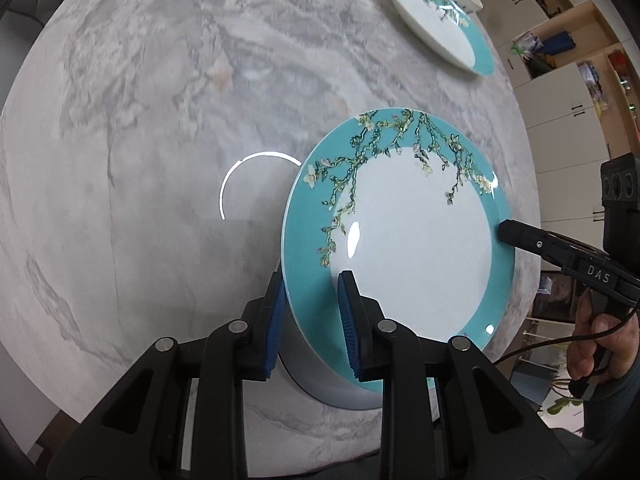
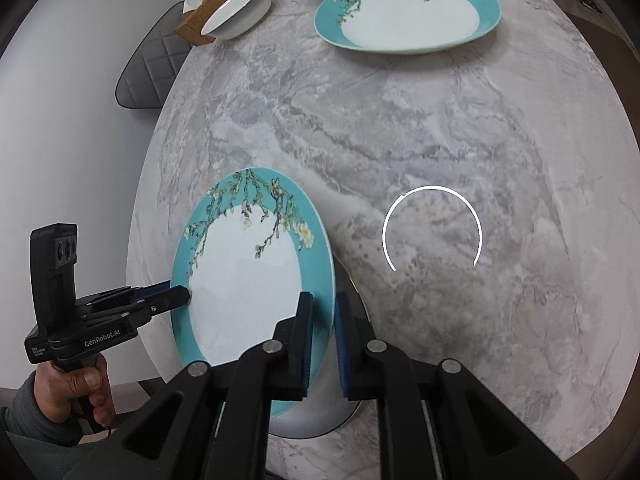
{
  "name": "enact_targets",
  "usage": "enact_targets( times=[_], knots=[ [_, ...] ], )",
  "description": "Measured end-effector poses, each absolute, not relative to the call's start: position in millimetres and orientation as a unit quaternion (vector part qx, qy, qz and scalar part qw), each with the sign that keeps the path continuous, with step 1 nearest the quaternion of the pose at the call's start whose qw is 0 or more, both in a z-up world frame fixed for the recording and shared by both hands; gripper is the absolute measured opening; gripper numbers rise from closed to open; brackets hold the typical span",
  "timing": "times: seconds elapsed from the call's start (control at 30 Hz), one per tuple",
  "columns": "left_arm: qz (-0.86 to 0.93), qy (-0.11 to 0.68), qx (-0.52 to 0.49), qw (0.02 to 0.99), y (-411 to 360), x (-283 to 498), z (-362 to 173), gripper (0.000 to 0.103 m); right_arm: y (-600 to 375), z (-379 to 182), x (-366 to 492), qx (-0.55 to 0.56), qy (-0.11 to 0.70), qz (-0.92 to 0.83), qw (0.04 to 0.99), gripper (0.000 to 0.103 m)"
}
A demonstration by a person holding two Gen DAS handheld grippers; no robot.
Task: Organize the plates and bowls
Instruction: 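Carry the teal floral plate with both grippers onto the grey plate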
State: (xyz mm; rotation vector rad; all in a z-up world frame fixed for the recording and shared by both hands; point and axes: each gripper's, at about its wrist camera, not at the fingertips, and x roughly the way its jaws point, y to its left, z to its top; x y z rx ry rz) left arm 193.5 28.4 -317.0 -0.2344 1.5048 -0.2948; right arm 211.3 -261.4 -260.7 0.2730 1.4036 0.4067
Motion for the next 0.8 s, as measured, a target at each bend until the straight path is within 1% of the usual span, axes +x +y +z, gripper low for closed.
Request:
enact_targets(
  times=[0.2,0.67,0.8],
  knots=[
    [-0.13,0.683,-0.102,0.712,25.4,177.3,-323.6,0.024,-262.6,-267.9,199.2,0.115,0.645,0.188,0.732,0.013],
    [-0.128,0.686,-0.081,0.711,14.1,168.2,-336.2,0.024,-259.1,-279.6,181.2,0.087,0.654,0.188,0.728,0.013],
    [-0.128,0.685,-0.068,0.714,8.9,164.6,-336.7,0.024,-254.1,-281.4,175.9,0.064,0.652,0.184,0.733,0.013]
  ],
)
